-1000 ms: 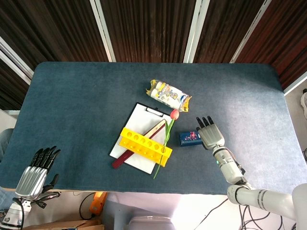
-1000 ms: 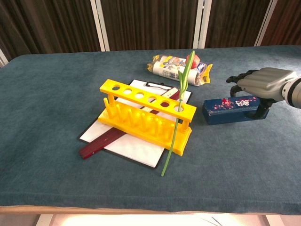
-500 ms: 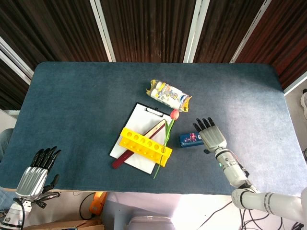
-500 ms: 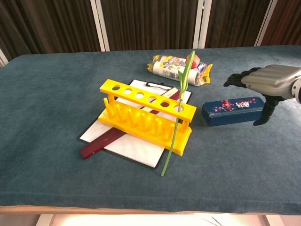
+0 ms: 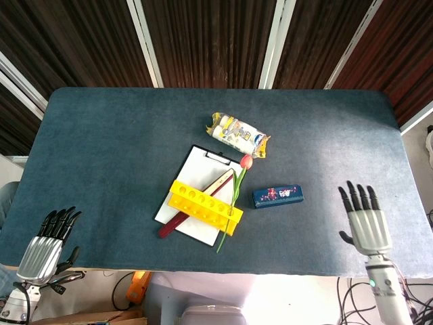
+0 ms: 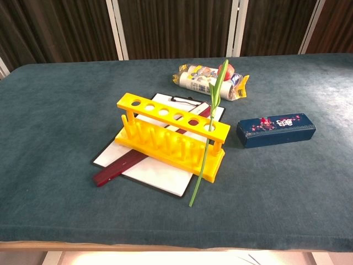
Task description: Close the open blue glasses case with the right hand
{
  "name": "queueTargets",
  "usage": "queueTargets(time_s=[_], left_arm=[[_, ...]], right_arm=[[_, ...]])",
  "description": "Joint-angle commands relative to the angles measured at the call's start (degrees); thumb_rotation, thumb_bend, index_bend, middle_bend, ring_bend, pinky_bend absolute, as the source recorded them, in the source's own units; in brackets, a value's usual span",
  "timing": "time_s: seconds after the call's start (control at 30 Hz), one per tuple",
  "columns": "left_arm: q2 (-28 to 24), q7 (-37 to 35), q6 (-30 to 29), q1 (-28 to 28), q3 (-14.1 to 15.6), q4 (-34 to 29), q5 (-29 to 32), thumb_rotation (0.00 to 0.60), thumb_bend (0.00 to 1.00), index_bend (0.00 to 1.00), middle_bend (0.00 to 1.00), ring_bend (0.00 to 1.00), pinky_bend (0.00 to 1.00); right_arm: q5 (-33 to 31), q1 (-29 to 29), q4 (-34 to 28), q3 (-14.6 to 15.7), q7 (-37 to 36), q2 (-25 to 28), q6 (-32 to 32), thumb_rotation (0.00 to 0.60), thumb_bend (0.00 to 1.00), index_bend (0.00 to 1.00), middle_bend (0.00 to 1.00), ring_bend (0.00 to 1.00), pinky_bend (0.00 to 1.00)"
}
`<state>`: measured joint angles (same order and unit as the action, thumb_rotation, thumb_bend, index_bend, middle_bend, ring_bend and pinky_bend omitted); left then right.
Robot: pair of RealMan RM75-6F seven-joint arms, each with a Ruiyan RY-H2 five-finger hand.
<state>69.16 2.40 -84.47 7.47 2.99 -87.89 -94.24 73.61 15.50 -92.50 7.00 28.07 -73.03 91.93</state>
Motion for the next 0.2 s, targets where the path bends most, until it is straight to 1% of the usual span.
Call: queueTargets(time_s=[0.03,0.2], left_arm=[[-0.17,0.02,-0.17,-0.13,-0.03,-0.16,0.06,0.600,0.40,0.00,0.00,0.00,0.02],[-0.46,0.14,-0.34,-0.39,-0.10,-0.51,0.37,0.600,0.41,0.00,0.00,0.00,0.02]], right_arm=[[6.57,-5.62,3.48,2.56,-7.16,1.25,4.45,0.600,0.18,0.00,0.00,0.00,0.00],[7.47,-6.40,3.80,1.44,-7.17,1.36,2.69,0.600,0.18,0.00,0.00,0.00,0.00]])
